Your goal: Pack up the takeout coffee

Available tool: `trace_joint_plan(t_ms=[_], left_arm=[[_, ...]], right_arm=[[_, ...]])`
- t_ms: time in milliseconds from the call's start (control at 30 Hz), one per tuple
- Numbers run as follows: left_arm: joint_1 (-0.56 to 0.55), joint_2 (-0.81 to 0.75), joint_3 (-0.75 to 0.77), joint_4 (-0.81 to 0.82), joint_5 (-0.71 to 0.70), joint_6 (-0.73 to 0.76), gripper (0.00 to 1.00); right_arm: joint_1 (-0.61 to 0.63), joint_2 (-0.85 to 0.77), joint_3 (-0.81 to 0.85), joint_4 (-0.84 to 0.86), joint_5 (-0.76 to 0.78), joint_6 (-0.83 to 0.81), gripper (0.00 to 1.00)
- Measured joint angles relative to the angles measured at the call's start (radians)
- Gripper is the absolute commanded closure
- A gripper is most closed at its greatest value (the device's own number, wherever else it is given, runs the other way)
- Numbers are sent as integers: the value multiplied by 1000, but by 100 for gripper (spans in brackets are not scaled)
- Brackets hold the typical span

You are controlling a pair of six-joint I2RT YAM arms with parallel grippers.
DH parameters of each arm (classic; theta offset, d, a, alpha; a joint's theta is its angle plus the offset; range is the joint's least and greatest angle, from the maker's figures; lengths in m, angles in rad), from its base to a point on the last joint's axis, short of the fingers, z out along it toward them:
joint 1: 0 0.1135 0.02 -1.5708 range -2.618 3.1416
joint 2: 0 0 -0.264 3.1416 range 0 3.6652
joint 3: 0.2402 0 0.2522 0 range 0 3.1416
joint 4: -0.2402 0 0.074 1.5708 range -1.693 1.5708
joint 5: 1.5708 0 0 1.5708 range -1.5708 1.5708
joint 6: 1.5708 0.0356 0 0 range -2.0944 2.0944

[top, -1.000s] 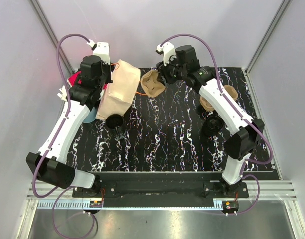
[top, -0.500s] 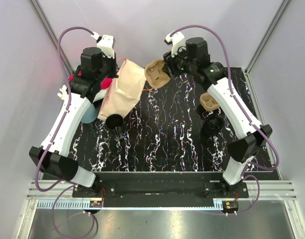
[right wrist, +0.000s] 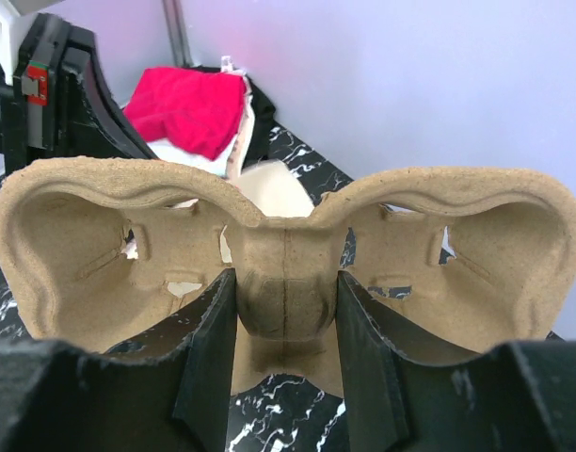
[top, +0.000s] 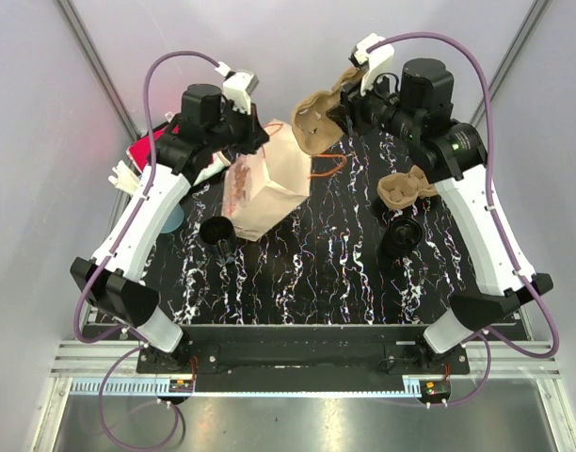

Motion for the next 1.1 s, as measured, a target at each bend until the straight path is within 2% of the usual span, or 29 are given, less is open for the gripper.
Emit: trace_joint_plan(t_ms=[167, 367, 700, 933, 1100], left_arm=[[-53, -1, 20, -5, 92, -15, 100], [-64, -8, 21, -5, 175, -45, 100], [-64, -27, -35, 24, 193, -51, 99], [-64, -29, -104, 69, 192, -51, 99], [-64, -29, -164, 87, 175, -55, 100]], right_arm=[[0, -41, -38, -35, -60, -11, 57], [0, -78, -44, -107, -136, -29, 56], [0, -185, -164, -146, -316, 6, 58], [0, -122, -276, -143, -383, 95, 58], [0, -84, -283, -131, -423, 171, 59]])
